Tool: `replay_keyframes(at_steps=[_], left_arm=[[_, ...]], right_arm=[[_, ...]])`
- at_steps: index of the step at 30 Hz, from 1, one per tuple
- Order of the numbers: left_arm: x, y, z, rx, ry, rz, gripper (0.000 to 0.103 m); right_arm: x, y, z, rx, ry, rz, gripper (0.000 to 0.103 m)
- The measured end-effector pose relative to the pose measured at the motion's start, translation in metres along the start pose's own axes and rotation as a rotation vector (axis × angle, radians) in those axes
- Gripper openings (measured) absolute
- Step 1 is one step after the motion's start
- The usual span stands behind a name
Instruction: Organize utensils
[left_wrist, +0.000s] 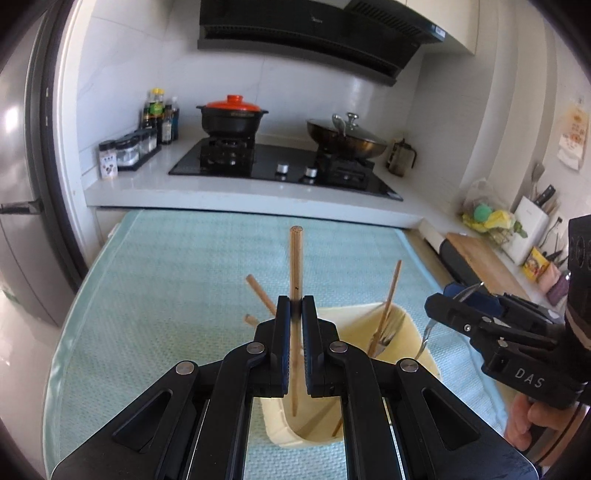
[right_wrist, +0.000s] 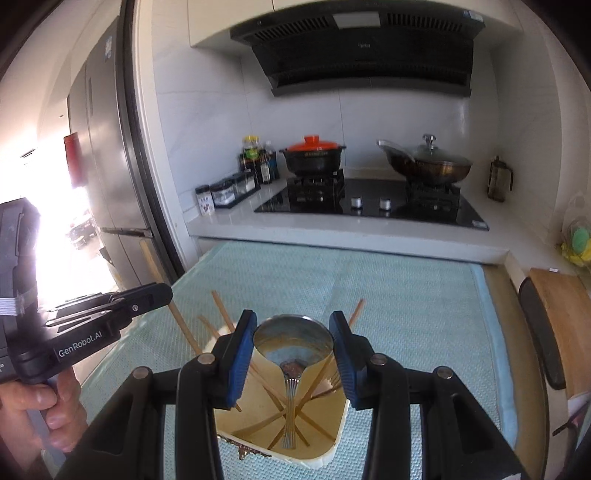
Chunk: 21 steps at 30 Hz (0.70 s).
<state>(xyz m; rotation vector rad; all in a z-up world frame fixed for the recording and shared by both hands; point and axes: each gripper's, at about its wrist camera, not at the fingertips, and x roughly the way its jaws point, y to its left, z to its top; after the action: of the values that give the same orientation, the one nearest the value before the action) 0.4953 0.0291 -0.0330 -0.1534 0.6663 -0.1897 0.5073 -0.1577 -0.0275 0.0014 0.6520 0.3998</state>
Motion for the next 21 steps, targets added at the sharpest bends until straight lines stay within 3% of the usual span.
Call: replay_keyframes(at_steps=[5, 6, 8, 9, 10, 11, 18, 21], left_arm=[[0.021, -0.002, -0.002, 0.003, 0.046, 0.038, 0.005], [0.022, -0.001, -0.002, -0.003, 0.049, 0.043, 0.013], [0.018, 0.001, -0.002, -0.015, 0.046, 0.057, 0.039], [0.013, 0.002, -0.001, -0.024, 0.032, 0.066, 0.060], [0.005, 0.004, -0.001, -0.030, 0.008, 0.071, 0.071], [-0.007, 0.004, -0.002, -0.027, -0.019, 0.073, 0.074], [-0.111, -0.004, -0.021, 0.084, -0.171, 0.107, 0.102], [-0.156, -0.011, -0.044, 0.148, -0.229, 0.140, 0.102]], right_arm=[[0.033, -0.015, -0.006, 0.060, 0.081, -0.003, 0.042], [0.038, -0.018, -0.007, 0.066, 0.097, -0.005, 0.042], [0.041, -0.022, -0.006, 0.078, 0.102, -0.023, 0.044], [0.040, -0.022, -0.004, 0.079, 0.103, -0.041, 0.052], [0.037, -0.023, -0.002, 0.080, 0.096, -0.059, 0.058], [0.029, -0.024, 0.000, 0.082, 0.078, -0.066, 0.064], [-0.073, -0.008, 0.009, 0.004, -0.089, -0.110, 0.064], [-0.131, 0.002, -0.002, -0.051, -0.167, -0.140, 0.074]])
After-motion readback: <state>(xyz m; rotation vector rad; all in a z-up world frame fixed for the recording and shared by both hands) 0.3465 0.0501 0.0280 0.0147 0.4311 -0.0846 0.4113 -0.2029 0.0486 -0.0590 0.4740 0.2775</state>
